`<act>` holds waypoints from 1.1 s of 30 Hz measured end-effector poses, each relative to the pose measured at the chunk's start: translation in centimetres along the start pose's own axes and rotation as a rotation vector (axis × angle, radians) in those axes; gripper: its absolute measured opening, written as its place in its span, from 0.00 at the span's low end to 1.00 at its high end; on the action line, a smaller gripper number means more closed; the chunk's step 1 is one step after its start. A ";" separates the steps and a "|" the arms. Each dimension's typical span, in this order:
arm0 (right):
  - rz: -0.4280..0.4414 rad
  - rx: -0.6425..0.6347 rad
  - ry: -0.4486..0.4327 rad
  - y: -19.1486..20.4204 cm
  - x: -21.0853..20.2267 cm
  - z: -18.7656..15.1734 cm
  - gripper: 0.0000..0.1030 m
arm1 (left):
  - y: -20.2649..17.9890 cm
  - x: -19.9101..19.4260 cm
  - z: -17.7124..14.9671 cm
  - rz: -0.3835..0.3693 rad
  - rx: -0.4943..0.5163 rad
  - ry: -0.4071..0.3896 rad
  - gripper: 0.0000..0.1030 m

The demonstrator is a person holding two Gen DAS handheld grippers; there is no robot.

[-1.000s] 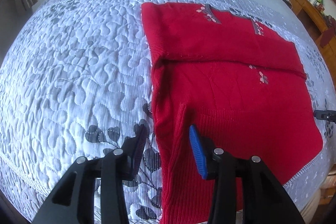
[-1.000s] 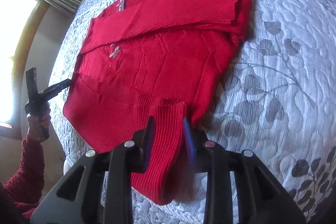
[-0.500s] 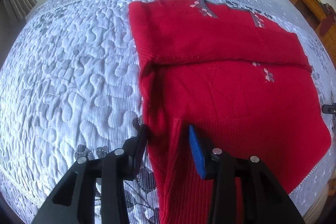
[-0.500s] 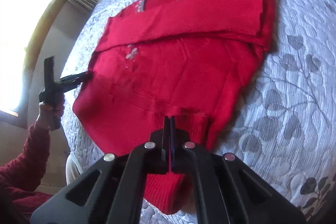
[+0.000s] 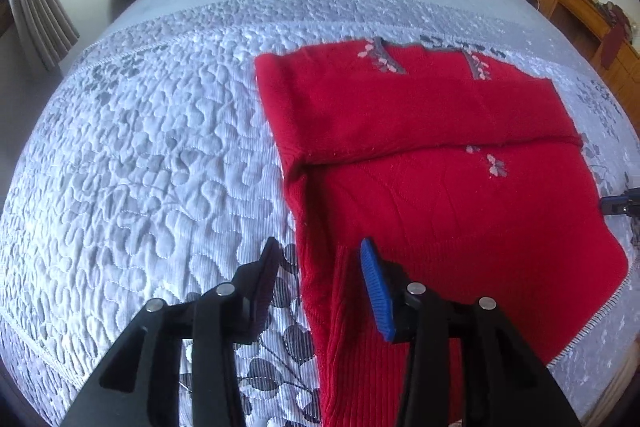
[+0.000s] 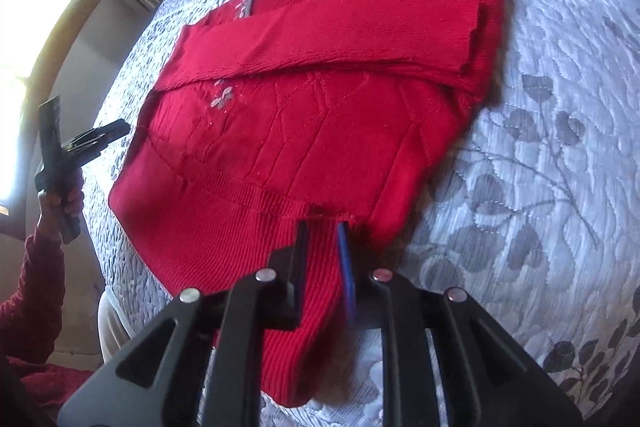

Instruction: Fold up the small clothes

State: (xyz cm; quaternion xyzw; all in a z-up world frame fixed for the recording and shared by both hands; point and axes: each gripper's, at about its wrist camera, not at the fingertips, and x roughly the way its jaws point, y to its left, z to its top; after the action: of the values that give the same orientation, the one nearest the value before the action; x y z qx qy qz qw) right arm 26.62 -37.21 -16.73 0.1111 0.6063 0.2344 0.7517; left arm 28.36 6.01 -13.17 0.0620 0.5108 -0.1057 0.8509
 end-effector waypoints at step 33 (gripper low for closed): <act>-0.166 -0.151 0.003 1.7 1.1 -1.0 0.34 | -2.2 3.1 -2.9 -0.117 0.077 0.080 0.31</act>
State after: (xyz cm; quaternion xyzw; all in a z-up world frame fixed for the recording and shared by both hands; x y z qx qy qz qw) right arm 25.44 -35.29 -17.17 0.0032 0.5950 0.2166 0.7740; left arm 26.80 4.07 -17.28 0.0690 0.5427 -0.1724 0.8192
